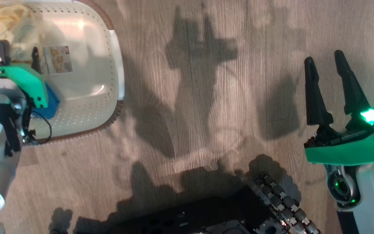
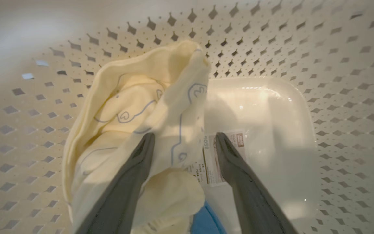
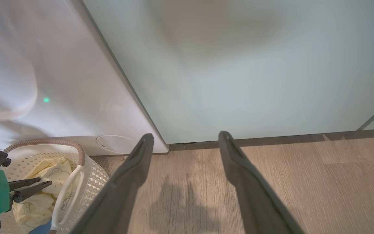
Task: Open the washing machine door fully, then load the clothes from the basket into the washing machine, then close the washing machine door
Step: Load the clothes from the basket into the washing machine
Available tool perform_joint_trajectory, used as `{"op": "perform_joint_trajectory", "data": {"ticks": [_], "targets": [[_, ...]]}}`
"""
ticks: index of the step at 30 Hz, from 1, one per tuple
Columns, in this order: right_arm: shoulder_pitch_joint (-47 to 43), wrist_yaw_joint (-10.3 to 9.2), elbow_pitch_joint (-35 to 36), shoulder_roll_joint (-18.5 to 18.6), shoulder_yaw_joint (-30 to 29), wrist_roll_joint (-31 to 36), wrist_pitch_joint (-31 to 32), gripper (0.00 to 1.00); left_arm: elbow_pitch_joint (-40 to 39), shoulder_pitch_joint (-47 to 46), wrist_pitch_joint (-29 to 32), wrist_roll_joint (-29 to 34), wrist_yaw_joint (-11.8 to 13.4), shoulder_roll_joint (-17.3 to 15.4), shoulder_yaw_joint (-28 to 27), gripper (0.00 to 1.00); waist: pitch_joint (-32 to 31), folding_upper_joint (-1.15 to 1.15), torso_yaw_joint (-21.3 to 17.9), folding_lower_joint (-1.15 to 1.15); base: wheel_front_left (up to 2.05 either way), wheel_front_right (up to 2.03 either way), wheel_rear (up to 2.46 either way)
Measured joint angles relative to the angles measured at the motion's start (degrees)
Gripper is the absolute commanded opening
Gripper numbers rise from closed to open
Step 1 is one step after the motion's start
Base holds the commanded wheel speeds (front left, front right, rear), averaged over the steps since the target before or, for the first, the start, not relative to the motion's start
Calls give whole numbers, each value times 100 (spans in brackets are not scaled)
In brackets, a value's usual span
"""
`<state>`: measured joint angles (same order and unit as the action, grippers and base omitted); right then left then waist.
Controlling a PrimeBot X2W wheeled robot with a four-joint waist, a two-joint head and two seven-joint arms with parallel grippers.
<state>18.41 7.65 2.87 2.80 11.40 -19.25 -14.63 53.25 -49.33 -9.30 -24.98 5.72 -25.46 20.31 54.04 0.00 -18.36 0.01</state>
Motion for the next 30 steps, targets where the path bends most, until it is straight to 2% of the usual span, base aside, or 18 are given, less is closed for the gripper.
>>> {"op": "perform_joint_trajectory", "data": {"ticks": [7, 8, 9, 10, 17, 22, 30], "targets": [[96, 0, 16, 0, 82, -41, 0, 100, 662, -382, 324, 26, 18, 2, 29, 100, 146, 0, -78, -1, 0, 0, 0], [95, 0, 15, 0, 105, -42, 0, 100, 751, -419, 365, 27, 16, -2, 30, 84, 157, 0, -90, -1, 0, 0, 0], [96, 0, 15, -1, 127, -42, 0, 100, 851, -454, 401, 16, 7, -2, 26, 45, 165, 0, -105, -1, 0, 0, 0], [96, 0, 14, -1, 144, -42, 0, 100, 943, -491, 431, -9, -1, -5, 26, 0, 170, 0, -122, -1, 0, 0, 0], [96, 0, -8, -2, 142, -93, 0, 100, 1249, -548, 279, -135, -4, 103, 9, 0, 114, 0, -137, -1, 0, 0, 0], [94, 0, -20, -2, 80, -92, 0, 100, 1311, -537, -110, -286, -40, 256, -78, 0, 13, 0, -45, -1, 0, 0, 0], [68, 0, -21, -3, -116, 49, 0, 100, 903, -255, -493, -336, 2, 498, -198, 0, -302, 0, 200, -1, 0, 0, 0]]}}
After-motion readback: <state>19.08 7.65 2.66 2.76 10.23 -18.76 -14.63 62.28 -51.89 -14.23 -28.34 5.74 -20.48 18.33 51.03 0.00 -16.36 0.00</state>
